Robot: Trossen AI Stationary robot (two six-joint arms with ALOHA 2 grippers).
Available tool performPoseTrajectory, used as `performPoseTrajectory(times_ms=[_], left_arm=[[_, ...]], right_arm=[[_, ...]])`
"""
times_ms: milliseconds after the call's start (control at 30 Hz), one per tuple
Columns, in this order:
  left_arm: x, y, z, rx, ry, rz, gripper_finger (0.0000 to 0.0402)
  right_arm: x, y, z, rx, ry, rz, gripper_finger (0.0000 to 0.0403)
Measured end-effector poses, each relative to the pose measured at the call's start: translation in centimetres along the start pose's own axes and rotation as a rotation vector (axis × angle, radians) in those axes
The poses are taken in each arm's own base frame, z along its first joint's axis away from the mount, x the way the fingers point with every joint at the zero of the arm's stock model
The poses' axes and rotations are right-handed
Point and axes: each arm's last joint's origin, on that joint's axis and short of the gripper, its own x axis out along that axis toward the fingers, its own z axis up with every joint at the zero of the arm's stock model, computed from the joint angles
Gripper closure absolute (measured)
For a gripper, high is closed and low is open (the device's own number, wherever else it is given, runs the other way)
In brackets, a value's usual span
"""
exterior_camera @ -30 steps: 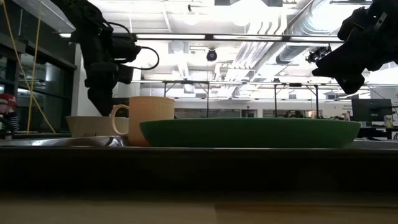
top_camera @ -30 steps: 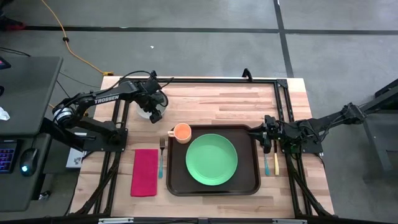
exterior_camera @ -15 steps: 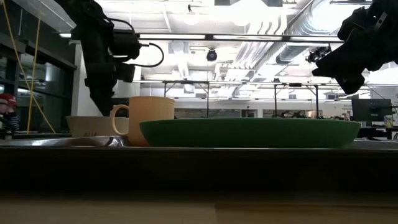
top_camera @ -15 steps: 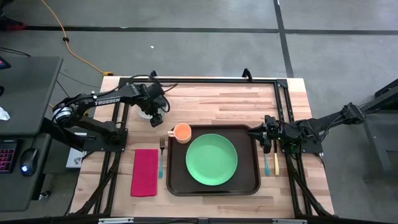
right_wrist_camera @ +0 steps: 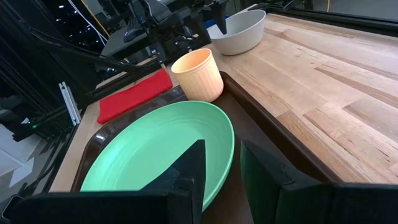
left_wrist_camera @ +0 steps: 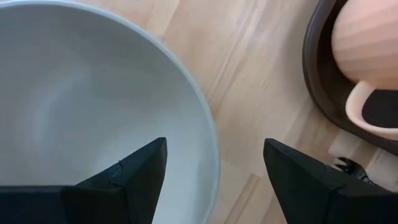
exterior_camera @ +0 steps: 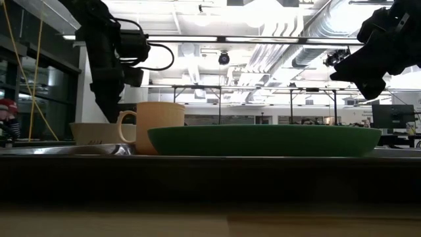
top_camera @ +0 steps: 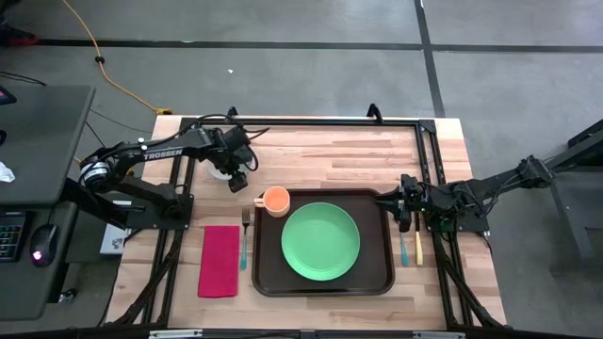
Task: Set up tray
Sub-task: Put the gray bowl on top of the green plate on the brown serving tray
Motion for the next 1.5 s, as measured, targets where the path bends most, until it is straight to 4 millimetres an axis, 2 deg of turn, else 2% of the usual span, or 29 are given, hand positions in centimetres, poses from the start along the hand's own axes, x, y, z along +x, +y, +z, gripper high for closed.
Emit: performPoseTrajectory(times_ms=[333,700,1167,1300,1500], left_arm=[[0.3,0.0,0.3,-0.073,-0.009,-0.002,0.0103],[3.0,0.3,0.8,-0.11,0.083,0.009,0.0103],[3.0,0.4,1.0,-0.105,0.065,0.023,0.0105],[3.0,0.4,0.9,-0.105,0.066,0.023,0.0133],[3.0,0.4,0.9,-0.104,0.067,0.032,0.0216]], right_arm=[[0.0,0.0,0.0,0.0,0.0,0.0,0.0325],[0.0,0.1,-0.1,0.044,0.031,0.048,0.0325],[0.0,0.2,-0.1,0.044,0.045,0.068,0.0325],[0.0,0.2,-0.1,0.044,0.045,0.068,0.0325],[0.0,0.2,-0.1,0.043,0.045,0.069,0.0325]])
